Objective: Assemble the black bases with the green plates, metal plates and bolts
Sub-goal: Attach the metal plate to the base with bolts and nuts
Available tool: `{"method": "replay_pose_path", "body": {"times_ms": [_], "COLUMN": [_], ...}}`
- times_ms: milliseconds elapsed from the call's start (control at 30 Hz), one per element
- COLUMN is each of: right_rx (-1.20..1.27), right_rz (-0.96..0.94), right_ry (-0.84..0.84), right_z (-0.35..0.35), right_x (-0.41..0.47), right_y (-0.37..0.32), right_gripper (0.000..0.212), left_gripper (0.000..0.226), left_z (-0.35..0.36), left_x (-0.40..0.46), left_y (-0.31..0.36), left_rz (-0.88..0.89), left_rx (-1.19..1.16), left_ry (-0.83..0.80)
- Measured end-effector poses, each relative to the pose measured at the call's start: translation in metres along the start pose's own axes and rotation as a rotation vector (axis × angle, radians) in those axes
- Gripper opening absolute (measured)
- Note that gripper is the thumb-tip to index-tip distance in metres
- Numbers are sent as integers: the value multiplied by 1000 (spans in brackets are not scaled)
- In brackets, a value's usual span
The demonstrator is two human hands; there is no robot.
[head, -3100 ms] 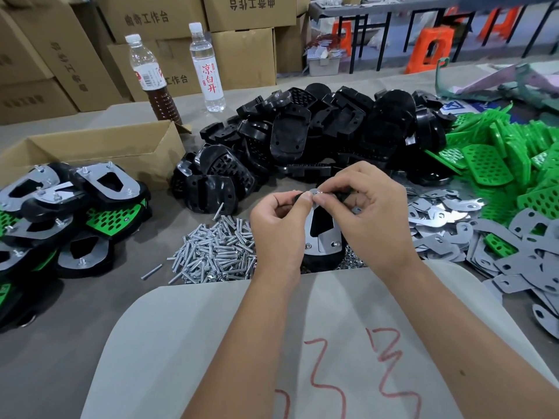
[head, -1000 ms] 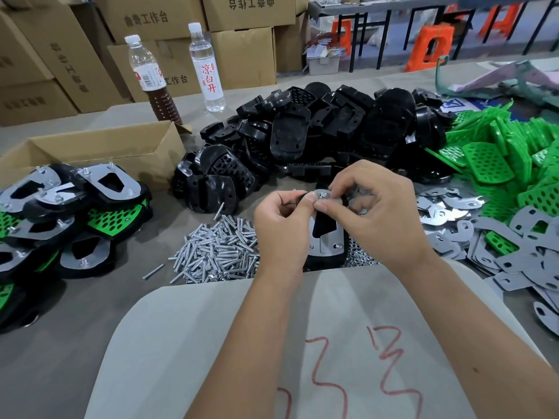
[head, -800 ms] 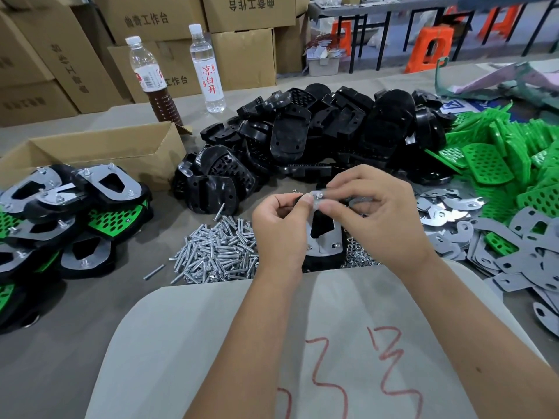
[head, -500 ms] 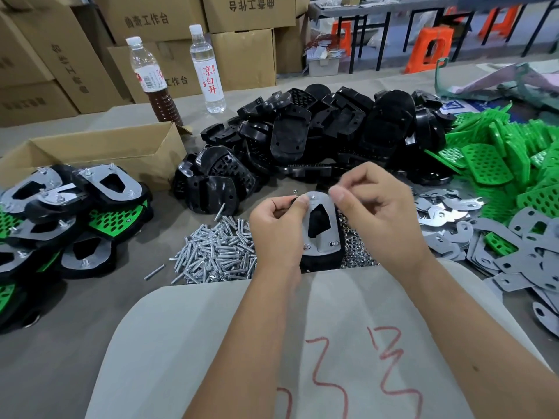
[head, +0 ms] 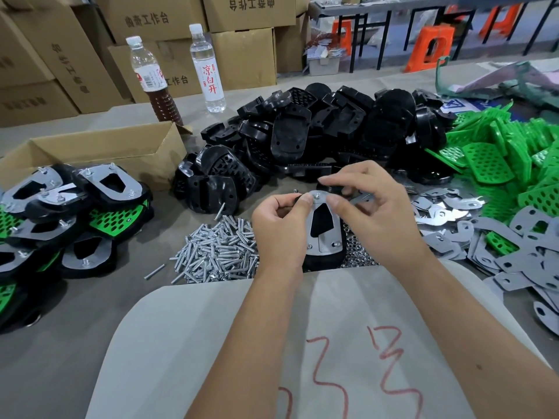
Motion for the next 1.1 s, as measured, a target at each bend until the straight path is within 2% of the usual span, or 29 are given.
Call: {"method": "replay_pose_path", "body": {"times_ms": [133, 267, 433, 567, 700, 800, 1000, 1100], "right_rx": [-2, -115, -296, -370, -418, -458, -448, -398], "right_rz": [-4, -92, -211, -179, -149, -177, -126, -99], "right_ry": [15, 20, 26, 92, 79, 80, 282, 186], "right_z": [7, 8, 13, 10, 9, 12, 9, 3], "right_x": [3, 4, 5, 7, 7, 8, 9, 10], "right_y": [-2, -3, -6, -1, 0, -2, -4, -5], "right_gripper": [16, 9, 12, 19, 16, 23, 39, 40], "left_gripper": [9, 6, 2, 5, 7, 8, 16, 16], "left_z": [1, 2, 3, 5, 8, 7, 12, 12], "left_x": [0, 0, -5, -11, -14, -16, -26, -26], "left_y": [-2, -2, 3, 9, 9, 9, 11, 10], "left_rz": [88, 163, 240, 322, 339, 365, 538, 567], "left_rx": [49, 92, 89, 86, 108, 109, 197, 231], "left_ry": [-6, 13, 81, 70, 60, 63, 38, 62]}}
Point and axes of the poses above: each hand's wrist, its own x-axis towards the middle knuckle, its own z-axis out of the palm, y = z × x, the point moved 1 cm from there along x, towards the middle knuckle, and after that the axes turned 13 degrees about x, right-handed, at the moved point
